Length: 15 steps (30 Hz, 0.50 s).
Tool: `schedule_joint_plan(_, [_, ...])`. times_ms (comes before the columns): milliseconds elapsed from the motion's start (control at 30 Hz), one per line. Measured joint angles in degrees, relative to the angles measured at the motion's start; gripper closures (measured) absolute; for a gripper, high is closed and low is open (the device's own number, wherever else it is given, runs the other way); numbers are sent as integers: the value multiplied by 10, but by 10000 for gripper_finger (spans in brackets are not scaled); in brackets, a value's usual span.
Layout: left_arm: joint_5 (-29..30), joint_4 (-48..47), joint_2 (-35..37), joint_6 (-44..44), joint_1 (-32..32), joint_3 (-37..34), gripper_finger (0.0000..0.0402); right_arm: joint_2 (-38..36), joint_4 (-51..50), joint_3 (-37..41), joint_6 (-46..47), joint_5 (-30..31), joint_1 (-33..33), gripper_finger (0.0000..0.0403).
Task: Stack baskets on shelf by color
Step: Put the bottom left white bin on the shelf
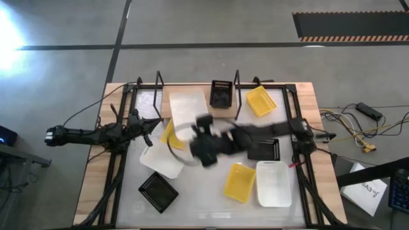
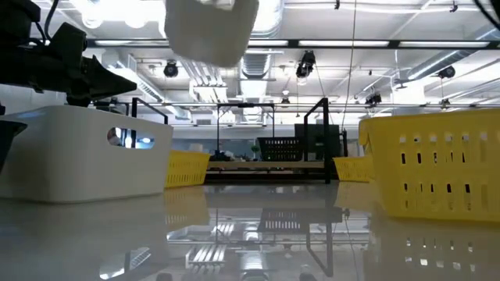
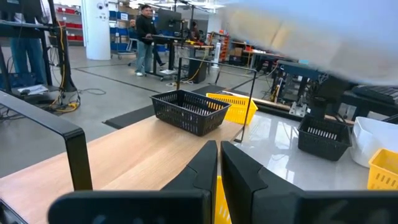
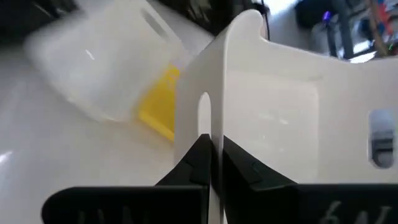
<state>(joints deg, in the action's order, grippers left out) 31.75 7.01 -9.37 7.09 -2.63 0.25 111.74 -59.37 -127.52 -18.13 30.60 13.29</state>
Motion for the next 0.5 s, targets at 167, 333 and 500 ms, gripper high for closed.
schedule_joint_plan(167, [0, 0, 0, 0, 0, 0, 398, 42, 74, 1, -55, -125, -131, 394])
schedule_joint_plan(333, [0, 0, 0, 0, 0, 0, 398, 103, 146, 0, -89, -179, -229, 394])
schedule_joint_plan(500, [0, 0, 0, 0, 0, 0, 398, 164, 160, -34, -95, -233, -281, 394])
